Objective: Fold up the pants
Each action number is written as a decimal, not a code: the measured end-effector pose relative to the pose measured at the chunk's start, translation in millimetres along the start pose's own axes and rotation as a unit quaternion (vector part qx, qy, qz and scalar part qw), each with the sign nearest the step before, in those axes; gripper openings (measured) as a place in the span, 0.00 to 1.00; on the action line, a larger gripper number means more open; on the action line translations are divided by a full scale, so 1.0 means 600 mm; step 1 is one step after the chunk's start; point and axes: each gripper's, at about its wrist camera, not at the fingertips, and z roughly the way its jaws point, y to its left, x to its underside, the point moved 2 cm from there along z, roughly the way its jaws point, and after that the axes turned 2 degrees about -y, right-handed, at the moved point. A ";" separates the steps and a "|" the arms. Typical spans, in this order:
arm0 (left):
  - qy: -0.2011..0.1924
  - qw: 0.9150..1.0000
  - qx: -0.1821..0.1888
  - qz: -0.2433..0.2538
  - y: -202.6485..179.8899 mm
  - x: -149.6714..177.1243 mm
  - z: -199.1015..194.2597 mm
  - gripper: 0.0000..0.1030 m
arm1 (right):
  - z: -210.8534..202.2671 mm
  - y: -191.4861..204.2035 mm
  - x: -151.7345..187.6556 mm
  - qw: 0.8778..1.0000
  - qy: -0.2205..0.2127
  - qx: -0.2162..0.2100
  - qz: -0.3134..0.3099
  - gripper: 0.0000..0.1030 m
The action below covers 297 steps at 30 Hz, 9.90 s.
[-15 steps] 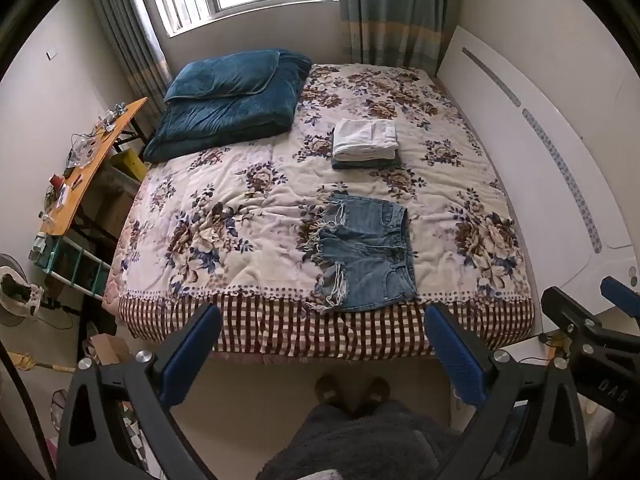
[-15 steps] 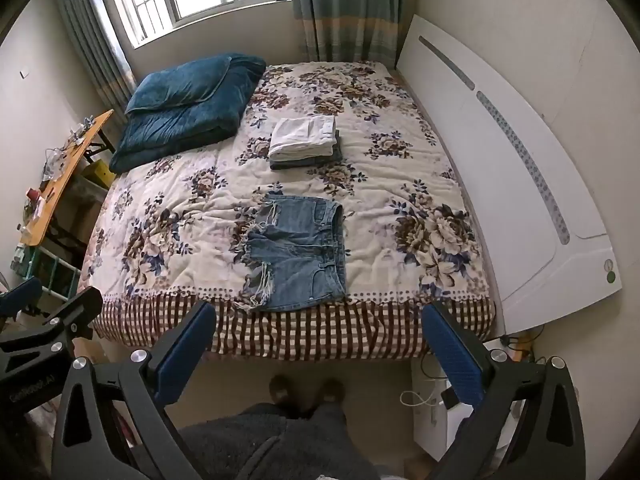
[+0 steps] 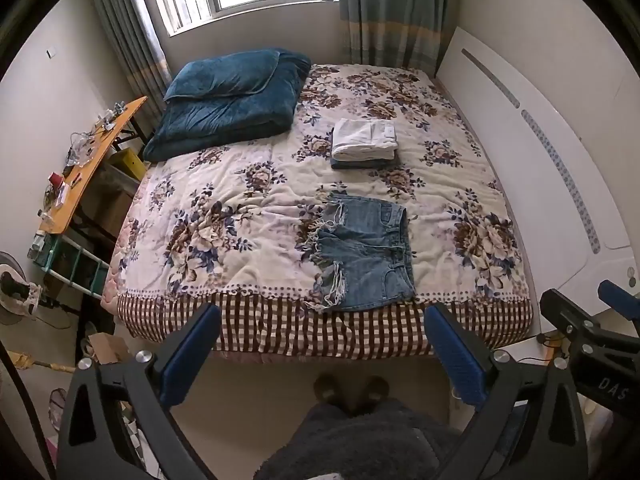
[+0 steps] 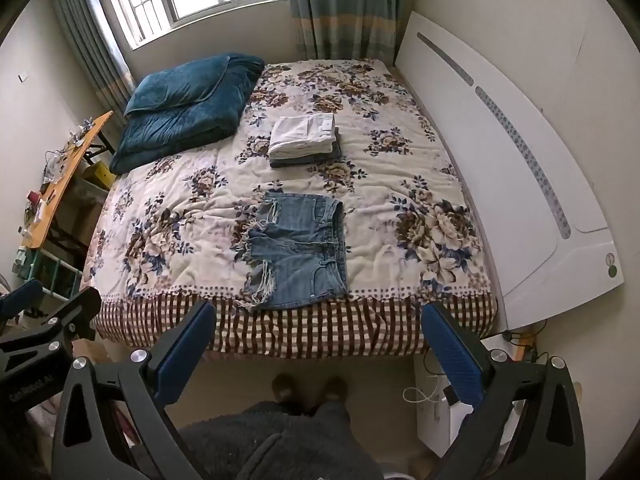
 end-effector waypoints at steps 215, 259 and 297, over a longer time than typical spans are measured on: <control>0.320 0.939 0.097 -0.087 0.070 0.315 0.831 0.26 | 1.056 -0.187 0.223 0.932 0.316 -0.147 0.105 0.92; 0.364 0.825 0.218 -0.373 0.091 0.366 0.966 0.26 | 1.156 -0.259 0.286 0.863 0.355 -0.216 0.288 0.34; 0.297 0.863 0.141 -0.383 0.035 0.310 0.961 0.12 | 1.134 -0.201 0.317 0.847 0.328 -0.225 0.353 0.50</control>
